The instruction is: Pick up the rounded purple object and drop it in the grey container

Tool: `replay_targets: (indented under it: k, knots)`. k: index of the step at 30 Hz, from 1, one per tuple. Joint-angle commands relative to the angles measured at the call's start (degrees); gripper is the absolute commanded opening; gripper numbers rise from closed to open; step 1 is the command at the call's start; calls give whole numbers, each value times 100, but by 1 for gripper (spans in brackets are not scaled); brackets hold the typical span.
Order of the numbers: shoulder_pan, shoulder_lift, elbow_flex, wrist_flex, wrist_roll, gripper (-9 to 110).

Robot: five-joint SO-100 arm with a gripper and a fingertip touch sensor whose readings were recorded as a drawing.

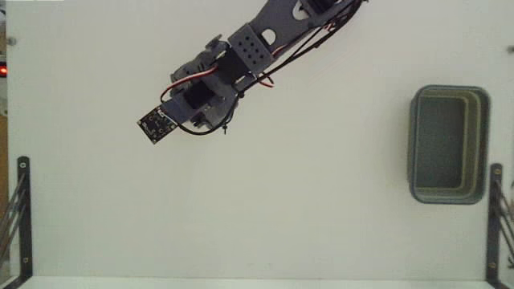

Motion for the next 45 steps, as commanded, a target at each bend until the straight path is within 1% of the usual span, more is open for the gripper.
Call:
replay_targets:
  k: [1,26,45]
  knots:
    - [11,468,-423,266,26,54]
    - [11,259,-2319,1954,26,54]
    - [11,-252,-4192,3315,26,54]
